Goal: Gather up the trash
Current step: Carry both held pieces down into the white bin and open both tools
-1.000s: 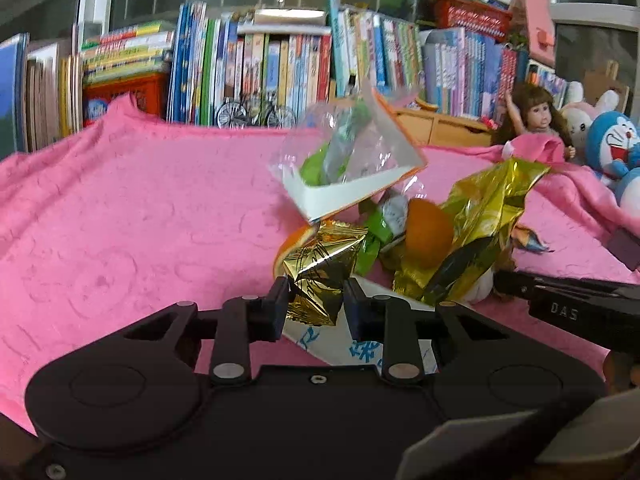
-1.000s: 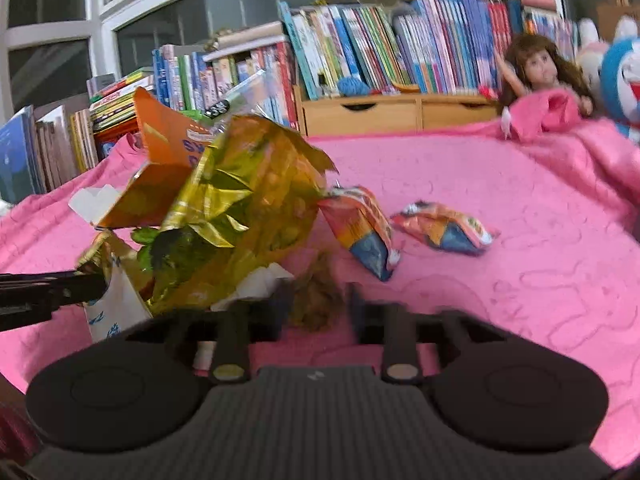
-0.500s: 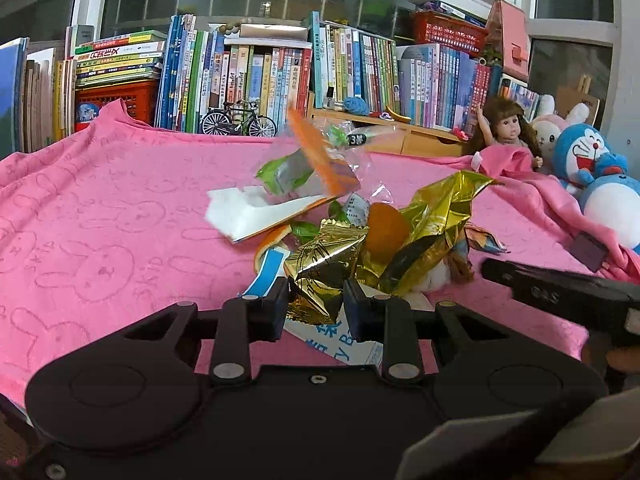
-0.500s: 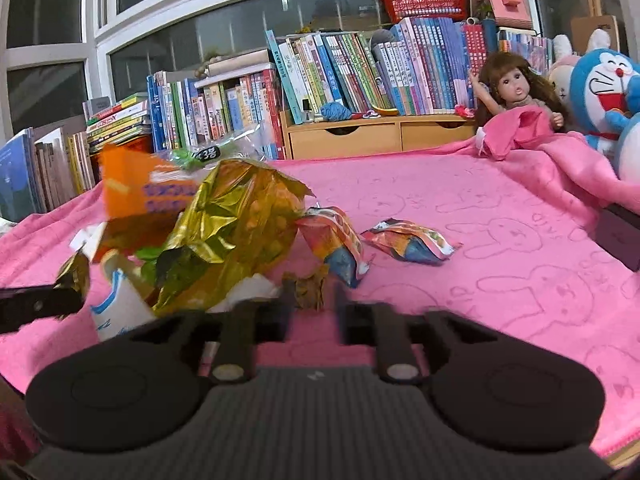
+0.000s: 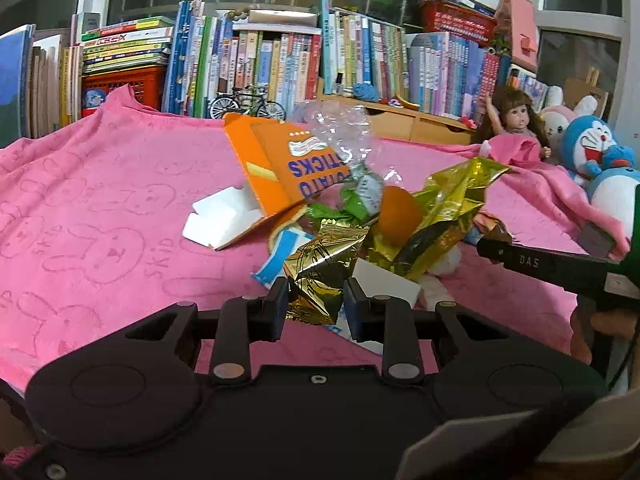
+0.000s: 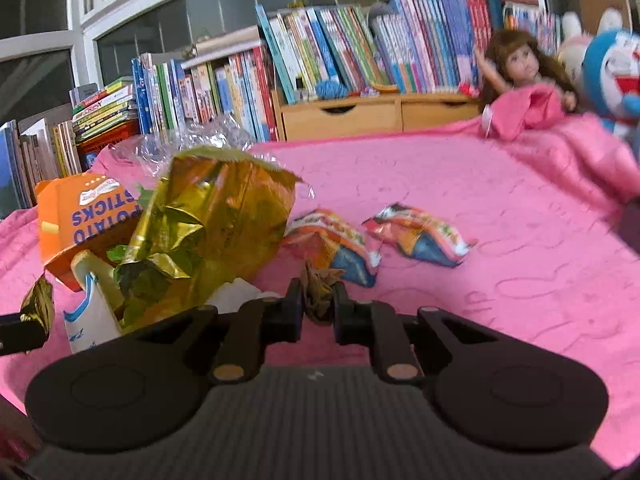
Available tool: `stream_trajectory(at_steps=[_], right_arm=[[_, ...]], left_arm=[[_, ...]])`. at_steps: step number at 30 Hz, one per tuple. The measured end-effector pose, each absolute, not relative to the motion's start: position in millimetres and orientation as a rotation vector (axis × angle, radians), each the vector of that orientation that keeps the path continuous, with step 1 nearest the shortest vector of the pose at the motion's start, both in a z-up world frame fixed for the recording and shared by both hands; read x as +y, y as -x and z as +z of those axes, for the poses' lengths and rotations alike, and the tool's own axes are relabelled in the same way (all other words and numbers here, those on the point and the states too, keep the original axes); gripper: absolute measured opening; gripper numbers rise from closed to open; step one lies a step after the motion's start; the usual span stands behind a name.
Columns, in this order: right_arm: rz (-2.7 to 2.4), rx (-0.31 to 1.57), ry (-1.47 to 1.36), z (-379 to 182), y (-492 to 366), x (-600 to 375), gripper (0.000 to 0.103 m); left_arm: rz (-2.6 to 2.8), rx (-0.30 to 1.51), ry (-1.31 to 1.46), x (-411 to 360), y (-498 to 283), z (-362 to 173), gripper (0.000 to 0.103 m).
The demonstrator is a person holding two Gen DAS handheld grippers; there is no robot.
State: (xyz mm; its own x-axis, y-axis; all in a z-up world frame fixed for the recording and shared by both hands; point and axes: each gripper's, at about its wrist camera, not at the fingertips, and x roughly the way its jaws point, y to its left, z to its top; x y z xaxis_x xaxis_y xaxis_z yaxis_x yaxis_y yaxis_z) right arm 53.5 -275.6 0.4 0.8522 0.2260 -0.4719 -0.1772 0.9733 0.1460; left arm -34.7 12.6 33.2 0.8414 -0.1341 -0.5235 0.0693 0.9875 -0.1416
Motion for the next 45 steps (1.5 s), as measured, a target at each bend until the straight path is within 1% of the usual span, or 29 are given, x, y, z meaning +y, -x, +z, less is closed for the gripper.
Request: stream_trajectory(at_steps=[7, 11, 15, 24, 29, 33, 35, 40, 42, 43, 45], right_arm=[[0.294, 0.488, -0.100, 10.1, 5.7, -278.8, 0.019], [0.365, 0.550, -0.086, -1.4, 43.6, -276.5, 0.019], [0.390, 0.646, -0.043, -26.0, 67.2, -271.1, 0.020], [0.385, 0.923, -0.059, -101.0, 75.7, -259.7, 0.020], [0.373, 1.034, -0.067, -127.0, 74.6, -256.3, 0.021], [0.365, 1.079, -0.092, -135.9, 73.7, -258.0, 0.022], [0.362, 1.092, -0.089, -137.1, 73.3, -258.0, 0.024], [0.365, 1.103, -0.089, -138.3, 75.6, -256.2, 0.024], [0.368, 1.102, -0.085, -142.1, 74.9, -255.7, 0.031], [0.370, 1.101, -0.085, -141.5, 74.6, -254.9, 0.043], [0.377, 1.098, -0.087, -140.5, 74.7, -255.1, 0.046]], left_arm=[[-0.204, 0.569, 0.114, 0.4, 62.0, 38.3, 0.028], [-0.263, 0.631, 0.092, -8.8, 87.0, 28.0, 0.028], [-0.317, 0.742, 0.061, -19.5, 104.7, 3.8, 0.028], [-0.281, 1.055, 0.004, -32.0, 102.4, -79.0, 0.028], [-0.275, 1.204, 0.046, -33.0, 97.8, -116.6, 0.029], [-0.261, 1.255, 0.032, -34.7, 100.9, -129.7, 0.029], [-0.256, 1.266, 0.030, -33.9, 102.0, -132.3, 0.029], [-0.246, 1.273, 0.019, -36.2, 96.1, -136.7, 0.029], [-0.241, 1.273, 0.015, -35.7, 96.7, -136.5, 0.036], [-0.238, 1.274, 0.014, -36.9, 95.0, -136.6, 0.038], [-0.229, 1.273, 0.007, -36.9, 93.7, -135.7, 0.045]])
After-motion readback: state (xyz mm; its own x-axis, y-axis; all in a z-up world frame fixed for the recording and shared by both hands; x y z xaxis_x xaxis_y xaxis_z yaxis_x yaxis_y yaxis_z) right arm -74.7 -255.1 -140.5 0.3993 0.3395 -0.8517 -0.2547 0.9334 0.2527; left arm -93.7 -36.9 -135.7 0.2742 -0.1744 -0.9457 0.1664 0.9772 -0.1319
